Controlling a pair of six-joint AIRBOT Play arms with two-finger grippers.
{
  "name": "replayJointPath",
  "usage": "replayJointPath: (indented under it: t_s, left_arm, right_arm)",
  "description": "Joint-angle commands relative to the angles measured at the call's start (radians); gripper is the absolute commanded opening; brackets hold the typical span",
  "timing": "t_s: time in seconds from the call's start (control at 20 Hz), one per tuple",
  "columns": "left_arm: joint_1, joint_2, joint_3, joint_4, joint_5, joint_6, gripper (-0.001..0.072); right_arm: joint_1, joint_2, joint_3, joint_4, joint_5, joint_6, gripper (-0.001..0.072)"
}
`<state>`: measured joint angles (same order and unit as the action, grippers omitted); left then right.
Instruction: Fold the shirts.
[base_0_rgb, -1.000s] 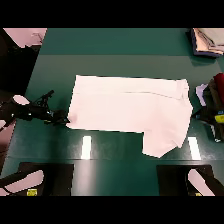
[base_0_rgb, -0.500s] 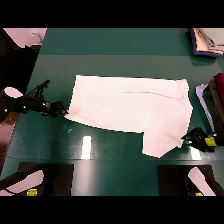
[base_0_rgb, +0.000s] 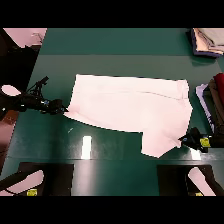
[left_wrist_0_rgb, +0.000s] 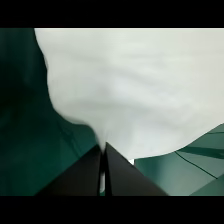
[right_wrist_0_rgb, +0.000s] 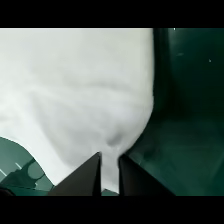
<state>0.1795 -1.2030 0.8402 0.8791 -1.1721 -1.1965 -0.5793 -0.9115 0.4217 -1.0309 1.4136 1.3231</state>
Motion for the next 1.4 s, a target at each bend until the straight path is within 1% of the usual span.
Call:
replayJointPath:
  t_s: [0.0, 0.1, 0.2, 0.3, 0.35, 0.45, 0.55, 0.65, 0.75, 0.85, 0.95, 1.05, 1.25, 1.35]
  left_arm:
    - [0.0, 0.001, 0.001, 0.002, -0.018, 0.001, 0.0023]
    - [0.003, 0.004, 0.018, 0.039, -0.032, -0.002, 0.0022]
    - [0.003, 0.032, 0.072, 0.114, -0.074, -0.045, 0.0022]
    - [0.003, 0.106, 0.119, 0.148, -0.147, -0.057, 0.0022]
    - [0.003, 0.154, 0.123, 0.157, -0.174, -0.057, 0.0022]
    - [0.003, 0.258, 0.113, 0.2, -0.254, -0.081, 0.0022]
    - [0.003, 0.343, 0.103, 0.197, -0.343, -0.125, 0.0023]
    - [0.003, 0.391, 0.103, 0.162, -0.381, -0.174, 0.0023]
    - [-0.016, 0.392, 0.103, 0.117, -0.329, -0.188, 0.0023]
    - [-0.062, 0.364, 0.103, 0.122, -0.183, -0.185, 0.0023]
    - [-0.087, 0.296, 0.103, 0.138, -0.077, -0.185, 0.0023]
    - [-0.083, 0.201, 0.103, 0.144, -0.026, -0.191, 0.0024]
    - [-0.084, 0.033, 0.103, 0.169, 0.093, -0.246, 0.0024]
    - [-0.083, -0.025, 0.103, 0.168, 0.138, -0.256, 0.0024]
  right_arm:
    - [0.0, 0.001, -0.003, 0.018, 0.017, -0.032, 0.0014]
    - [0.0, 0.002, 0.019, 0.004, 0.056, -0.035, 0.0013]
    - [0.0, 0.034, 0.096, -0.029, 0.114, -0.034, 0.0012]
    - [0.0, 0.113, 0.202, -0.081, 0.171, -0.004, 0.0012]
    - [0.0, 0.159, 0.243, -0.101, 0.181, 0.018, 0.0012]
    - [0.0, 0.251, 0.317, -0.139, 0.195, 0.027, 0.0012]
    - [0.0, 0.309, 0.385, -0.148, 0.208, 0.031, 0.0011]
    - [0.045, 0.329, 0.436, -0.148, 0.204, 0.031, 0.0011]
    - [0.132, 0.293, 0.491, -0.147, 0.174, 0.032, 0.0011]
    - [0.253, 0.213, 0.547, -0.147, 0.093, 0.05, 0.0011]
    - [0.378, 0.087, 0.611, -0.15, -0.003, 0.05, 0.0011]
    - [0.46, -0.052, 0.676, -0.151, -0.047, 0.049, 0.0012]
    - [0.507, -0.327, 0.839, -0.151, -0.079, 0.05, 0.0011]
    - [0.504, -0.425, 0.917, -0.152, -0.076, 0.058, 0.0011]
